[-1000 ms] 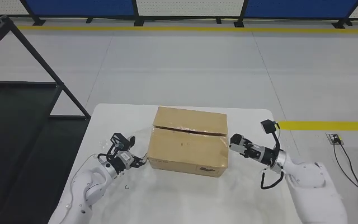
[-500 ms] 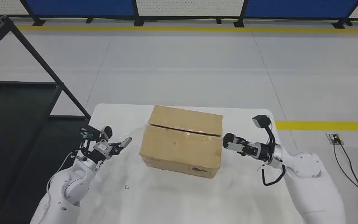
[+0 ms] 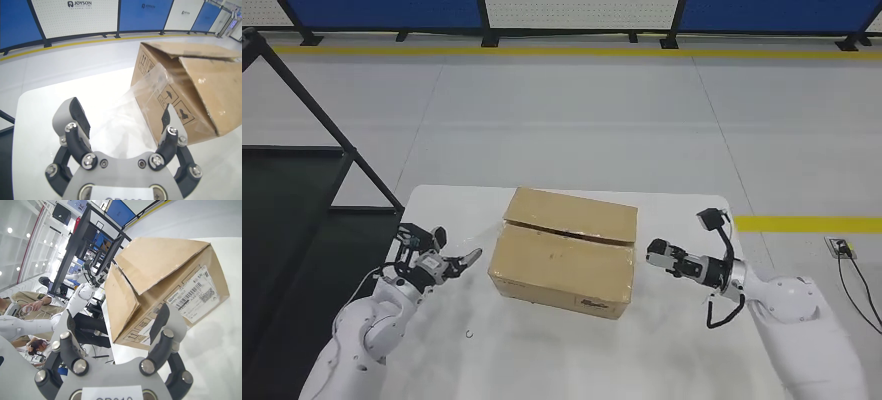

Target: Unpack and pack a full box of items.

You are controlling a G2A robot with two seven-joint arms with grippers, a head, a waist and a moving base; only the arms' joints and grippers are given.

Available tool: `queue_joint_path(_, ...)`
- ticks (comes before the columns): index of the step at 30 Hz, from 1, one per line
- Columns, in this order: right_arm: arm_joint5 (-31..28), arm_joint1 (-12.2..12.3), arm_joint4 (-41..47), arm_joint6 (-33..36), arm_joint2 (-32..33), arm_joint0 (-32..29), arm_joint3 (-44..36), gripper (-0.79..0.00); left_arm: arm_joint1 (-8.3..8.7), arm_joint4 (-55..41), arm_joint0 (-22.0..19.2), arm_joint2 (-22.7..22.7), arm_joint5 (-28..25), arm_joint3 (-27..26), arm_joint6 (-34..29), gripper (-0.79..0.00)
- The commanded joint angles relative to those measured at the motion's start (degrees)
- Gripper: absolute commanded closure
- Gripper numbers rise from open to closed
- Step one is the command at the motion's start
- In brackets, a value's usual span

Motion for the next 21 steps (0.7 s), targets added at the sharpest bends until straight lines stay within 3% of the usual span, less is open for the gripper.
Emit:
queue_joint_path(1, 0.11, -0.05, -0.12, -0.32, -0.75, 0.13, -0.05, -0.785, -0.02, 1.4, 0.05, 0.91, -0.76, 0.21, 0.33, -0.785)
queue_joint_path(21, -1.23, 0.55, 4.26, 0.54, -2.37, 1.42, 1.31, -0.785, -0.23, 4.06, 2.25, 5.24, -2.6, -3.69, 1.66, -0.785)
